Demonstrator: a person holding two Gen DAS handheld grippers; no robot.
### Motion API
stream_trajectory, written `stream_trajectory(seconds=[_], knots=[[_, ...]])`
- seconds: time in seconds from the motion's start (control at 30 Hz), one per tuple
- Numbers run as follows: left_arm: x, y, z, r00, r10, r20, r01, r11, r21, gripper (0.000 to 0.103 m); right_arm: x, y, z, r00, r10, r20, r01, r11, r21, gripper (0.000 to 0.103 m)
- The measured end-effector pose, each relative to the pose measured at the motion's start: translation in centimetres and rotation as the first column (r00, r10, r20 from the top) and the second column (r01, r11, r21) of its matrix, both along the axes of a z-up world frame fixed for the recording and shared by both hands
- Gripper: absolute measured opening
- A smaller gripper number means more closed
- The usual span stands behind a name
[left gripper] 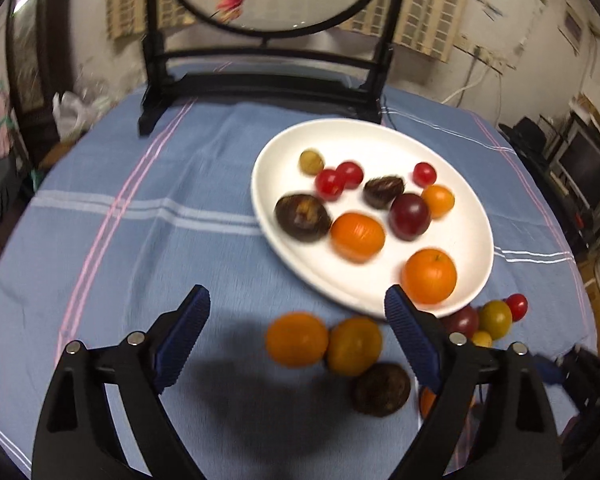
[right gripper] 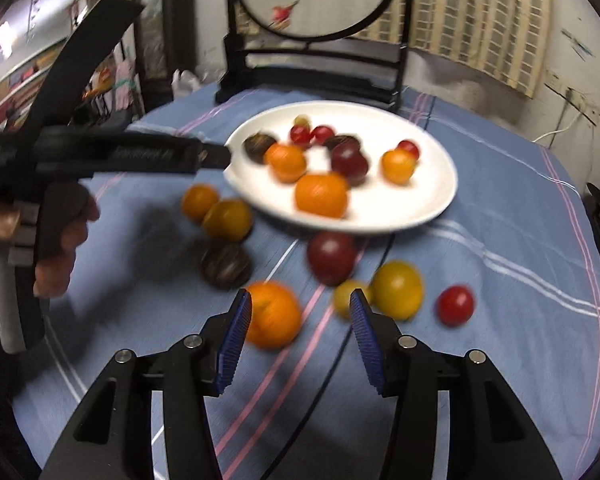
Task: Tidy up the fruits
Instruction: 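Carry both fruits onto the white plate and open both grippers, then grasp a large mandarin with the right gripper while the left gripper grasps a dark brown fruit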
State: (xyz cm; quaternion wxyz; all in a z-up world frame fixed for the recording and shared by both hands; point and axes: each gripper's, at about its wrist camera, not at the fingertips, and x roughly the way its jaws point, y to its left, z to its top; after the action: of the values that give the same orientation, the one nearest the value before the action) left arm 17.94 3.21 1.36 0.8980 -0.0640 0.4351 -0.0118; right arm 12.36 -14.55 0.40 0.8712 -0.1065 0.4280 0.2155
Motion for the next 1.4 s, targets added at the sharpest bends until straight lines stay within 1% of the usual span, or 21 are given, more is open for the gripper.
stream_trajectory(seconds=[0.07, 0.13, 0.23, 0.33, 0.37, 0.4, 0.5, 0.6, 0.67, 0.73, 0.77, 0.8, 0.83, 0.9, 0.93, 1.0, 1.03, 1.1, 1.2, 1.23, 1.4], knots=[[-0.6, 0.6, -1.1, 1.0, 0.028, 0.003, -0.028, 1.0, -0.001, 0.087, -0.6, 0.7, -0.6, 1.0, 0.012, -0.011, -0.012, 1.0, -0.01, 0.052], [-1.2, 0.9, -1.9, 0.999, 0.035, 0.023, -0.035, 0.999, 0.012, 0.087, -0.7, 1.2, -1.3, 1.0, 0.005, -0.028, -0.006, 1.0, -0.027, 0.052], [-1.2, 0.9, -2.2, 1.0, -0.004, 0.029, 0.003, 0.999, 0.04, 0.087, -0.3, 1.8, -2.3, 0.998, -0.013, -0.054, 0.011, 0.999, -0.045, 0.052], [-1.4, 1.1, -1.7, 0.998, -0.001, 0.057, -0.001, 1.0, 0.028, 0.087, 0.5, 2.4, -3.5, 0.996, -0.044, -0.074, 0.039, 0.997, -0.065, 0.052], [-1.4, 1.1, -1.8, 0.999, -0.01, 0.048, 0.009, 1.0, 0.016, 0.087, 0.8, 2.5, -3.5, 0.996, -0.054, -0.067, 0.051, 0.997, -0.051, 0.05], [-1.3, 1.1, -1.9, 0.999, -0.018, 0.037, 0.018, 1.0, 0.003, 0.087, 1.0, 2.8, -3.6, 0.996, -0.057, -0.062, 0.055, 0.998, -0.044, 0.045], [-1.1, 1.1, -2.3, 0.999, -0.042, 0.0, 0.042, 0.998, -0.042, 0.087, 0.8, 3.3, -3.6, 0.998, -0.05, -0.029, 0.049, 0.997, -0.056, 0.044], [-1.7, 0.4, -2.5, 0.997, -0.069, -0.025, 0.067, 0.995, -0.076, 0.087, 0.6, 2.0, -3.2, 0.997, -0.056, -0.052, 0.056, 0.998, 0.001, 0.044], [-2.2, -0.7, -2.5, 0.994, -0.103, -0.028, 0.1, 0.99, -0.095, 0.087, 0.5, 0.5, -2.3, 0.996, -0.081, -0.034, 0.082, 0.996, 0.032, 0.044], [-2.5, -2.0, -2.8, 0.988, -0.151, -0.042, 0.147, 0.986, -0.083, 0.087, 0.5, -1.1, -1.4, 0.993, -0.116, -0.013, 0.116, 0.991, 0.065, 0.044], [-2.6, -2.7, -3.0, 0.984, -0.172, -0.053, 0.169, 0.984, -0.064, 0.087, 0.6, -2.2, -0.9, 0.99, -0.142, -0.003, 0.142, 0.987, 0.08, 0.044], [-2.8, -3.1, -3.2, 0.982, -0.179, -0.06, 0.176, 0.983, -0.055, 0.087, 0.8, -2.9, -0.7, 0.988, -0.157, -0.004, 0.156, 0.984, 0.089, 0.044], [-3.0, -3.5, -3.4, 0.98, -0.185, -0.068, 0.182, 0.982, -0.052, 0.087, 1.0, -3.7, -0.5, 0.985, -0.172, -0.017, 0.173, 0.979, 0.108, 0.044], [-3.3, -4.0, -3.8, 0.976, -0.202, -0.084, 0.196, 0.978, -0.071, 0.086, 1.6, -5.2, -0.5, 0.977, -0.206, -0.052, 0.212, 0.967, 0.143, 0.044], [-3.4, -4.3, -4.1, 0.973, -0.21, -0.091, 0.203, 0.976, -0.079, 0.083, 1.8, -5.7, -0.6, 0.973, -0.226, -0.057, 0.232, 0.962, 0.145, 0.044], [-3.6, -5.1, -4.6, 0.966, -0.236, -0.109, 0.229, 0.971, -0.066, 0.076, 2.0, -6.0, -0.7, 0.968, -0.243, -0.056, 0.249, 0.959, 0.135, 0.044], [-3.6, -5.5, -4.8, 0.963, -0.243, -0.114, 0.239, 0.97, -0.047, 0.072, 1.8, -5.9, -0.7, 0.969, -0.242, -0.055, 0.247, 0.96, 0.133, 0.044], [-3.8, -6.2, -4.8, 0.966, -0.24, -0.099, 0.242, 0.97, 0.008, 0.065, 1.6, -5.6, -0.6, 0.973, -0.225, -0.047, 0.229, 0.964, 0.136, 0.044], [-3.9, -6.6, -4.9, 0.967, -0.239, -0.091, 0.244, 0.969, 0.041, 0.062, 1.2, -4.8, -0.5, 0.98, -0.193, -0.045, 0.198, 0.971, 0.136, 0.044], [-3.9, -6.8, -4.9, 0.967, -0.239, -0.088, 0.244, 0.968, 0.054, 0.058, 1.0, -4.6, -0.5, 0.982, -0.183, -0.047, 0.188, 0.973, 0.137, 0.044], [-3.9, -7.8, -5.1, 0.969, -0.239, -0.066, 0.246, 0.961, 0.127, 0.056, 0.3, -3.9, -0.1, 0.987, -0.157, -0.031, 0.159, 0.98, 0.122, 0.044]])
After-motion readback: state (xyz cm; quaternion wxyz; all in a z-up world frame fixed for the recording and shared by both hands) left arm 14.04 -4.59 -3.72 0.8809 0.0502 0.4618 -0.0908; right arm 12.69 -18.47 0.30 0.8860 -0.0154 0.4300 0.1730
